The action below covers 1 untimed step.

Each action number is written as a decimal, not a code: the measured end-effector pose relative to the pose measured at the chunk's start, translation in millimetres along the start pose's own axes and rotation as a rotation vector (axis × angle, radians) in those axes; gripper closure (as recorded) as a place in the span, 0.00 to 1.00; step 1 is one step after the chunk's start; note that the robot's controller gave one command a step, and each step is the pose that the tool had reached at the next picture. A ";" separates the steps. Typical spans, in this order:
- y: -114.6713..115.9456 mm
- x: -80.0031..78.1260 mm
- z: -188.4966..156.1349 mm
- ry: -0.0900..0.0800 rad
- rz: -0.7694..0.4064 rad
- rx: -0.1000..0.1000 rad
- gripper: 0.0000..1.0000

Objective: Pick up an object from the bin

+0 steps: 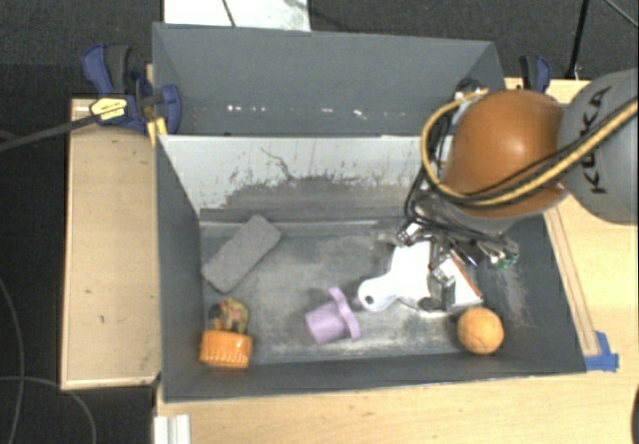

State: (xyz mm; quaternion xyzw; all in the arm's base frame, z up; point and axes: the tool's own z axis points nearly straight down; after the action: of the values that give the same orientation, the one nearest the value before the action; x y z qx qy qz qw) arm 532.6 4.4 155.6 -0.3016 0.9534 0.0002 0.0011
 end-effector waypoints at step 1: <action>-2.1 -1.7 7.5 0.000 -0.045 0.000 0.00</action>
Offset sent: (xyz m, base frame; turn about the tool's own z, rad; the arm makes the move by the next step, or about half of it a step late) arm 0.0174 -0.0088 -0.0225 -0.1545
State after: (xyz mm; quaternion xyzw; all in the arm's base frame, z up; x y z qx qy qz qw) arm 535.2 3.7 148.1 -0.3232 0.9463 0.0003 0.0013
